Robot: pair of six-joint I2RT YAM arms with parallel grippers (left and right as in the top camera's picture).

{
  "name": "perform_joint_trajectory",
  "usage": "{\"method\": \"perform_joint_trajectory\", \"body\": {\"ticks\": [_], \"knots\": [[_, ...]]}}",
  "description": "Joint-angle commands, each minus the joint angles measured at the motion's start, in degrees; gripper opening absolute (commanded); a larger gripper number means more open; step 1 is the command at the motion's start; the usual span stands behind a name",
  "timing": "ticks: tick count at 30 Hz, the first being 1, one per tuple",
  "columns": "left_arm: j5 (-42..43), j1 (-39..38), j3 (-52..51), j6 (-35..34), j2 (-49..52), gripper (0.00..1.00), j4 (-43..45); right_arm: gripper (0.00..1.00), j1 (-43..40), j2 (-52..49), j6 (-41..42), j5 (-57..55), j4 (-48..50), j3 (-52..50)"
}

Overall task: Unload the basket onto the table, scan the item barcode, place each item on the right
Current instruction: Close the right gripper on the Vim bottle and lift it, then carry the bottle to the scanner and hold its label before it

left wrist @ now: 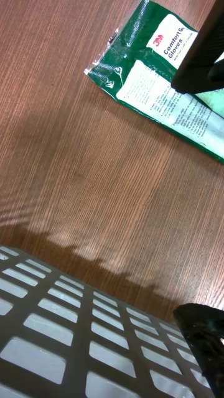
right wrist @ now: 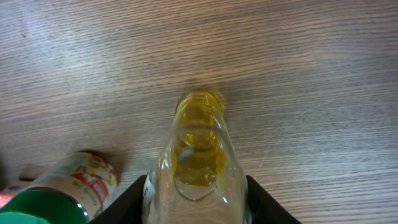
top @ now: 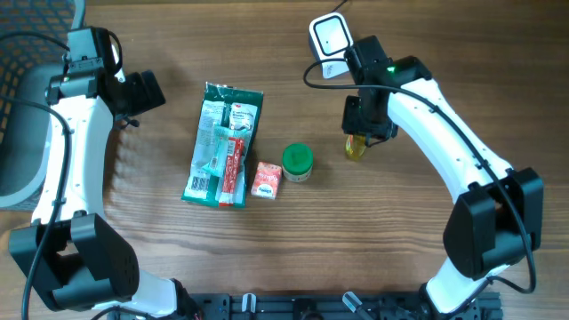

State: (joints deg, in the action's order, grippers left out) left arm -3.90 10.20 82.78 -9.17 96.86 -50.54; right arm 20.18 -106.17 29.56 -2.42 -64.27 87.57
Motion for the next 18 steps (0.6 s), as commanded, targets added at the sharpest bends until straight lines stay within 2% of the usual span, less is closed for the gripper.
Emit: {"method": "perform_joint_trajectory", "body": {"ticks": [1,4,5,7,10,16,18], "knots": [[0.44,0.22,0.42,-0.11,-0.11,1.0,0.15,0.28,-4.11,1.79,-6.82,7.1,-0.96,2.86],[0.44,0.2,0.42,-0.11,-0.11,1.0,0.15,0.28,-8.37,5.84,-16.24,22.56,-0.7,3.41],[0.44,0.2,0.42,-0.11,-0.11,1.0,0.15,0.24,-10.67,7.61,-20.98,32.35,-0.87,3.41],[0.44,0.2,0.42,-0.11,-0.11,1.0,0.15,0.21,-13.92,9.62,-28.72,48.46,-2.21,3.41],[0.44,0.2,0.42,-0.11,-0.11,1.0,0.15,0.21,-17.11,10.54,-35.19,62.95,-5.81,3.39],[0.44,0.2,0.42,-0.11,-0.11,1.0,0.15,0.18,-17.75,10.54,-37.31,67.71,-10.67,3.17],[0.44,0.2,0.42,-0.11,-0.11,1.0,0.15,0.17,-17.75,10.56,-40.26,70.58,-12.76,3.17]]}}
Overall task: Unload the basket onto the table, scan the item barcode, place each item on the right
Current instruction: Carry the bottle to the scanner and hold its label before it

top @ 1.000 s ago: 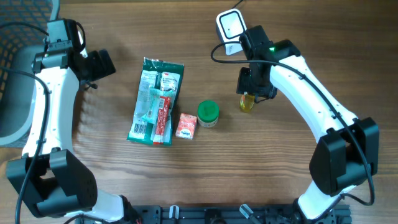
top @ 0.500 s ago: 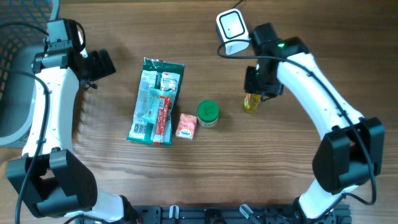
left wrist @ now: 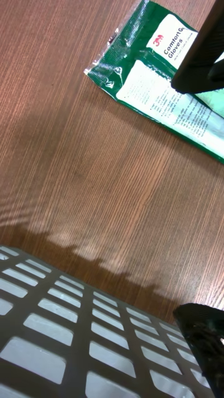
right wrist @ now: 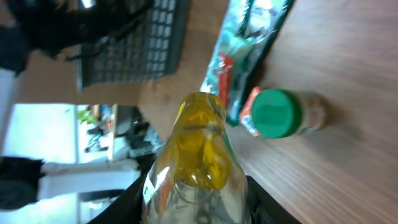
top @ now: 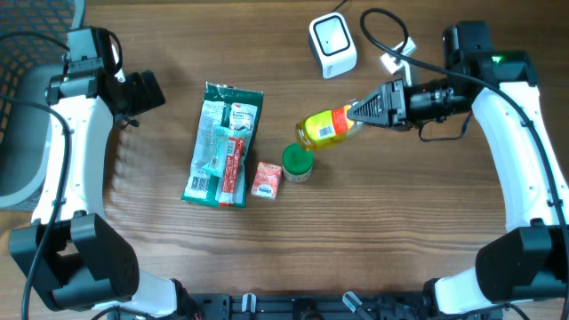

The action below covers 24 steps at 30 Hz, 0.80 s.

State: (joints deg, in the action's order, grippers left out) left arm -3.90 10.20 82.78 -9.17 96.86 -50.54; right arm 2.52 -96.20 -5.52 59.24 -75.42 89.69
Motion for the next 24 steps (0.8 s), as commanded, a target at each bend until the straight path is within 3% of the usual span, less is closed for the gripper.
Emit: {"method": "perform_joint_trajectory", "body": {"ticks": [1,13,24], "knots": [[0.44,0.2,0.42,-0.09,-0.11,1.0,0.15,0.17,-0.09,0.59,-7.78,11.47,-3.65,1.05],[0.44,0.2,0.42,-0.11,-0.11,1.0,0.15,0.18,-0.09,0.59,-18.49,10.75,-13.77,1.05],[0.44,0.2,0.42,-0.11,-0.11,1.0,0.15,0.18,-0.09,0.59,-18.49,10.23,-10.78,1.05]]}}
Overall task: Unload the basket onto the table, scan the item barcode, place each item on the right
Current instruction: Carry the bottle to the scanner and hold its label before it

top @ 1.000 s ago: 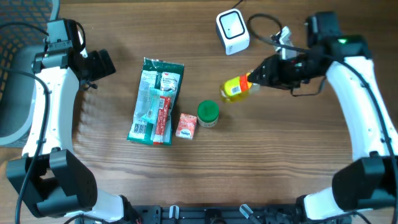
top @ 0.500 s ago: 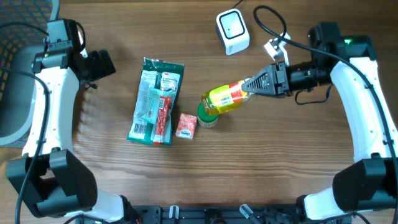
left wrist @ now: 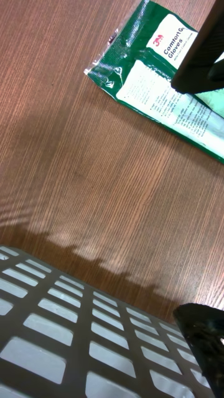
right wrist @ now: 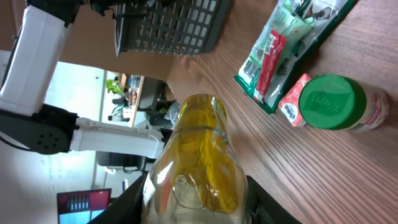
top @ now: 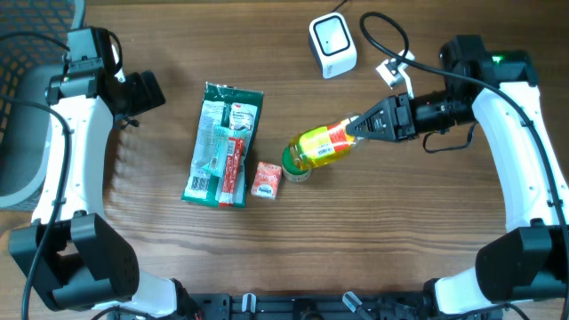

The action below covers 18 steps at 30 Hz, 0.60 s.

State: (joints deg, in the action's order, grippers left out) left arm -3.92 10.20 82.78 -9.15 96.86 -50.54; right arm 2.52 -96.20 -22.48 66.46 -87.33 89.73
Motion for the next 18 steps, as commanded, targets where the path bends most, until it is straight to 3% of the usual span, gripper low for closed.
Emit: {"method": "perform_joint_trajectory", "body": {"ticks": [1,4,8,10,14,18], "knots": [[0.46,0.2,0.42,-0.13,-0.11,1.0,0.15,0.18,-0.09,0.59,-1.42,2.05,2.08,1.01],[0.48,0.22,0.42,-0.13,-0.11,1.0,0.15,0.19,-0.09,0.59,1.57,-8.15,7.17,1.01],[0.46,0.2,0.42,-0.13,-0.11,1.0,0.15,0.19,-0.09,0.59,23.41,-35.52,14.93,1.01],[0.46,0.2,0.42,-0.13,-0.11,1.0,0.15,0.18,-0.09,0.59,27.02,-43.15,16.17,1.03],[0.46,0.2,0.42,-0.13,-0.11,1.0,0.15,0.16,-0.09,0.57,27.19,-43.52,16.68,3.39],[0.46,0.2,0.42,-0.13,-0.11,1.0,0.15,0.11,0.17,-0.02,27.43,-47.08,11.74,16.31]]}}
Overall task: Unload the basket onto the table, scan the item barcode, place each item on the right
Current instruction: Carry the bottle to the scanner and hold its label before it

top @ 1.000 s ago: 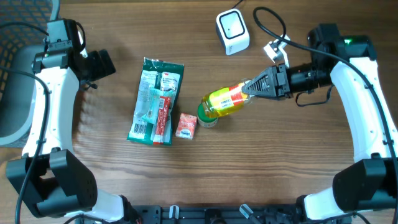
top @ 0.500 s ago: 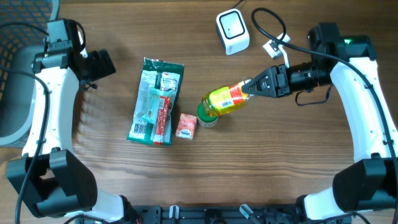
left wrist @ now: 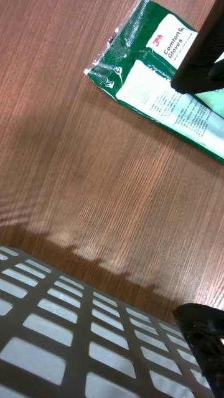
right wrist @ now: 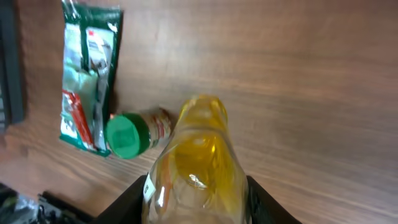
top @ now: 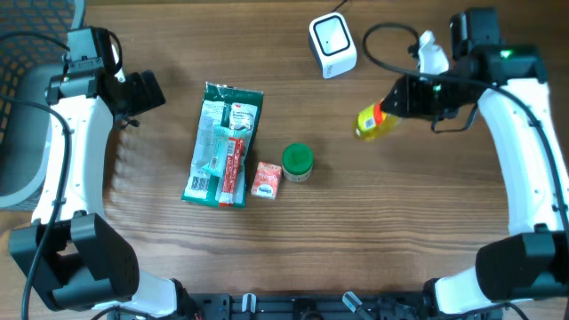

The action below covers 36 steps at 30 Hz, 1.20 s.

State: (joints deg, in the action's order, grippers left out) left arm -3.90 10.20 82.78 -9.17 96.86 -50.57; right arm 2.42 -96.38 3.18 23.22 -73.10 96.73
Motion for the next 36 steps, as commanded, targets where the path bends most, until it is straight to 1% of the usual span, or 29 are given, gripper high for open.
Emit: {"method": "perform_joint_trajectory", "body": {"ticks": [1,3,5,8,9,11,13,15,17,19,24,28,32,36], "knots": [[0.44,0.2,0.42,-0.11,-0.11,1.0,0.17,0.11,0.63,-0.46,2.67,-6.49,-4.35,13.03],[0.44,0.2,0.42,-0.11,-0.11,1.0,0.17,0.12,1.44,-1.9,2.8,-9.79,-7.13,19.98],[0.44,0.22,0.42,-0.11,-0.11,1.0,0.17,0.12,2.93,-3.32,2.47,-11.93,-6.43,24.59],[0.44,0.2,0.42,-0.11,-0.11,1.0,0.17,0.12,5.53,-4.5,-0.79,-13.42,-0.76,24.76],[0.44,0.2,0.42,-0.11,-0.11,1.0,0.17,0.1,6.56,-5.25,-2.03,-14.05,1.25,24.76],[0.44,0.2,0.42,-0.11,-0.11,1.0,0.17,0.09,10.4,-7.61,-6.19,-17.75,7.15,24.72],[0.44,0.2,0.42,-0.11,-0.11,1.0,0.17,0.04,13.9,-9.99,-7.74,-27.04,12.02,24.72],[0.44,0.22,0.42,-0.11,-0.11,1.0,0.17,0.04,16.87,-12.59,-8.35,-37.38,16.37,24.72],[0.44,0.2,0.42,-0.11,-0.11,1.0,0.17,0.04,19.37,-15.3,-10.16,-44.0,20.26,24.72],[0.44,0.2,0.42,-0.11,-0.11,1.0,0.17,0.04,21.92,-18.84,-10.95,-53.7,24.48,24.72],[0.44,0.22,0.42,-0.11,-0.11,1.0,0.17,0.05,24.98,-27.17,-12.15,-71.91,33.11,24.72],[0.44,0.2,0.42,-0.11,-0.11,1.0,0.17,0.04,26.43,-32.94,-11.63,-74.79,36.5,24.7],[0.44,0.2,0.42,-0.11,-0.11,1.0,0.17,0.04,27.93,-37.55,-13.46,-83.12,41.86,24.7],[0.44,0.2,0.42,-0.11,-0.11,1.0,0.17,0.04,29.68,-39.52,-13.49,-84.7,43.39,24.65]]}}
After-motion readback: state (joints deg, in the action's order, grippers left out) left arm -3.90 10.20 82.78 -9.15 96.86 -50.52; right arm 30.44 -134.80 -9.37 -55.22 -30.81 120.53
